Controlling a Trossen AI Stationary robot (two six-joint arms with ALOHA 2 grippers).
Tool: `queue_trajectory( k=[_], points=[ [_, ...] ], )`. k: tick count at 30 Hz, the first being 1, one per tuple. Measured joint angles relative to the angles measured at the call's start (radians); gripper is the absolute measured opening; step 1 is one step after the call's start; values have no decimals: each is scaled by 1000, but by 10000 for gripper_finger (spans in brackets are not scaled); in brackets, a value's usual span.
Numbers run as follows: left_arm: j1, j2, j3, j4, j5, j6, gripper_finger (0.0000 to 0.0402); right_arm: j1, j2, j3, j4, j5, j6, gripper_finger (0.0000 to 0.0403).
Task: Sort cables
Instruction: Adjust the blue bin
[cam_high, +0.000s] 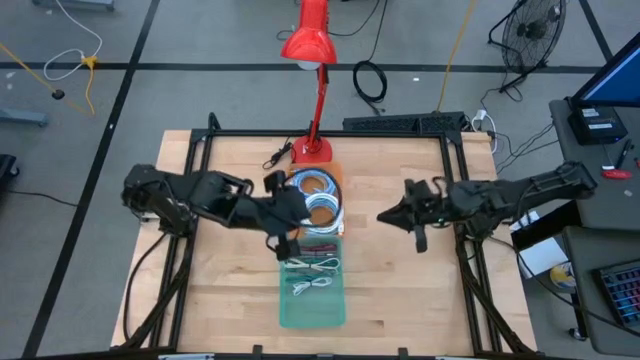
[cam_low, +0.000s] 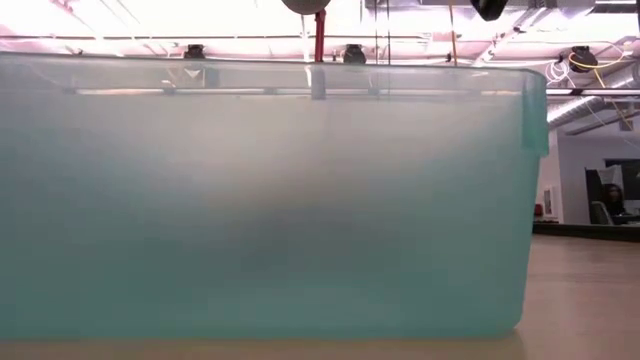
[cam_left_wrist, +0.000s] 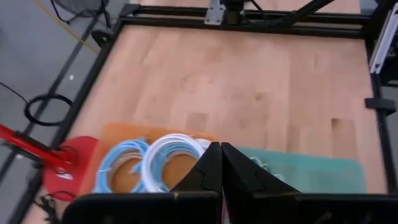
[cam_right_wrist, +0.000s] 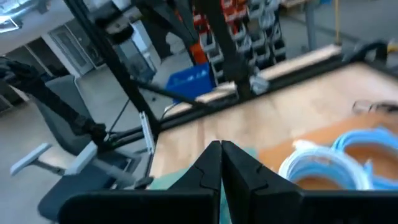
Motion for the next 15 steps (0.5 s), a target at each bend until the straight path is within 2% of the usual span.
queue_trajectory(
  k=[4, 9, 12, 15],
  points=[
    [30, -41, 0, -6, 1, 74, 0, -38, -56, 0, -31, 58, -34, 0],
    [77, -106, -37, 8, 19, 82, 0, -63, -108, 0, -124, 104, -34, 0],
    [95, -180, -126, 56, 18, 73, 0, -67, -133, 0, -208, 113, -47, 0],
    [113, -284, -285, 157, 19, 36, 0, -67, -152, 0, -279, 161, -53, 0]
  ],
)
